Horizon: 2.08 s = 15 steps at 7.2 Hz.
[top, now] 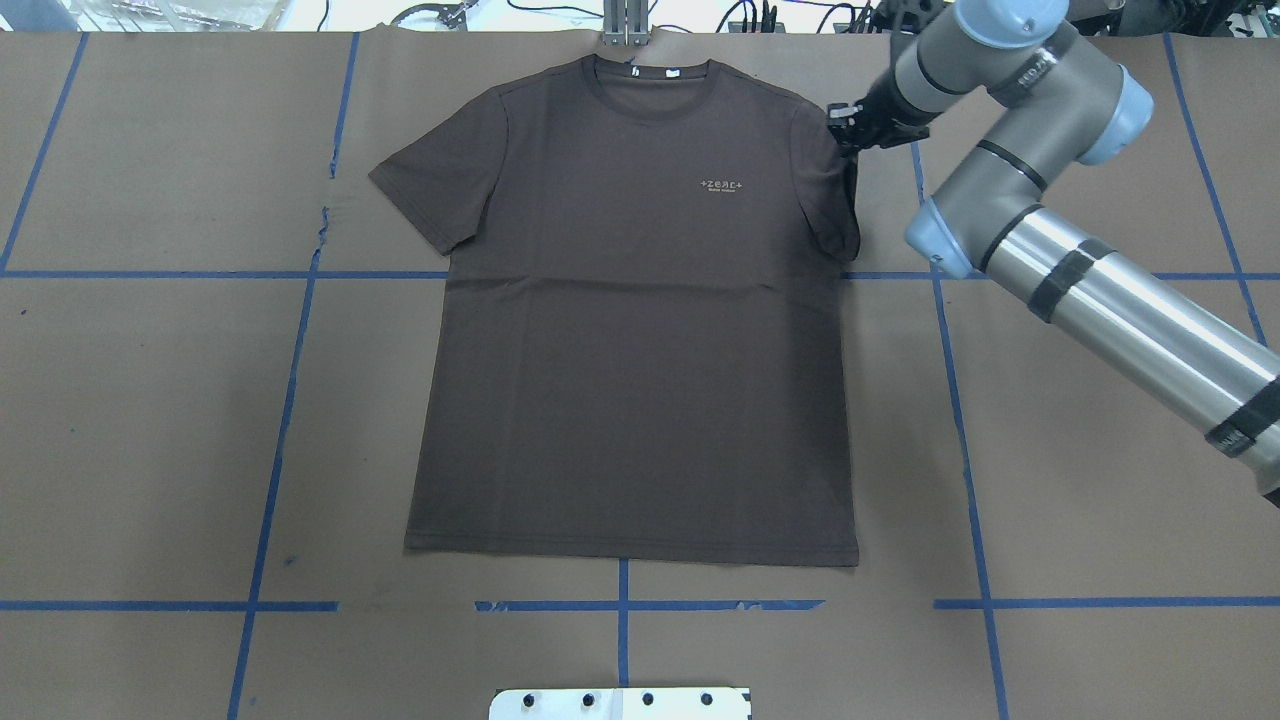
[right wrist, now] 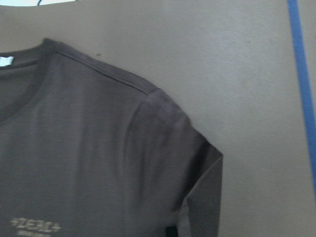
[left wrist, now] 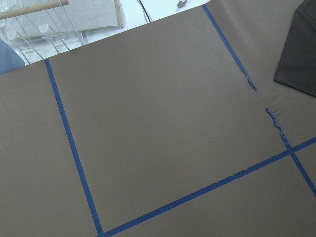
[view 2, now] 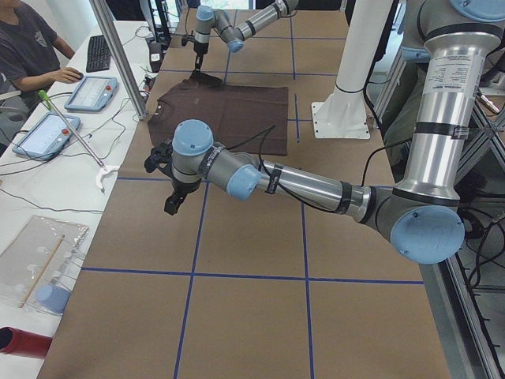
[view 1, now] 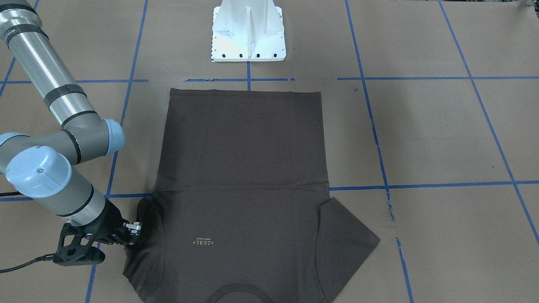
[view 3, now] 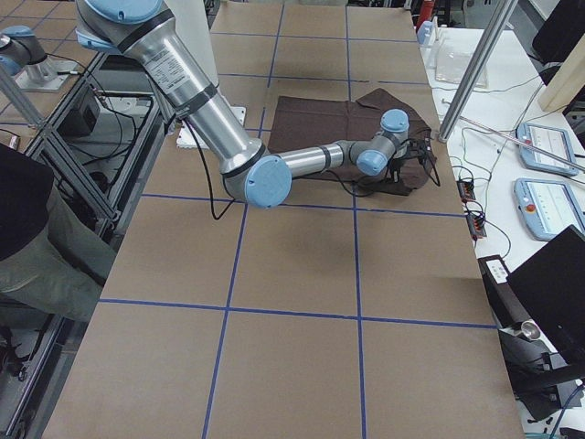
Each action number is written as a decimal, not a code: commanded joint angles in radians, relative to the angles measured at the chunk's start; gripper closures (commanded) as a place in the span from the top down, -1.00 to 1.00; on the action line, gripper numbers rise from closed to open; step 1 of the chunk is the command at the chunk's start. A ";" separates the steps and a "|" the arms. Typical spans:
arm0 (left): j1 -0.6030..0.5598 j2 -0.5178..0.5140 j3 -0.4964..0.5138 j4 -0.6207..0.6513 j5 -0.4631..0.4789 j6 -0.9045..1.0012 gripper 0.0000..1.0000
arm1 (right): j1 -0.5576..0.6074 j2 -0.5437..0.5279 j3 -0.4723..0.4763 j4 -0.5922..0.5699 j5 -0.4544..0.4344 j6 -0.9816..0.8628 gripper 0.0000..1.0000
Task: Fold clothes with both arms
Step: 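Fold the sleeve inward onto the shirt body with the right gripper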
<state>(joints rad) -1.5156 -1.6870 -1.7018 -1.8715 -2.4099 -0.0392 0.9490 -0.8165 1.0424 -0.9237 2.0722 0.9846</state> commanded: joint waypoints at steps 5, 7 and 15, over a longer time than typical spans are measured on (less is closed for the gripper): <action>0.001 0.006 -0.001 0.000 -0.002 -0.014 1.00 | -0.133 0.169 -0.068 0.002 -0.098 0.042 0.99; 0.003 -0.006 -0.001 -0.002 0.000 -0.019 1.00 | -0.134 0.169 -0.062 0.000 -0.104 0.045 1.00; 0.644 -0.408 0.309 -0.320 0.658 -1.157 0.99 | 0.011 -0.121 0.633 -0.756 0.054 -0.115 1.00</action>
<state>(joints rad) -0.9442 -1.9926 -1.5533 -2.1302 -1.8542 -1.0924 0.9543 -0.9147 1.6237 -1.6420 2.1172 0.8926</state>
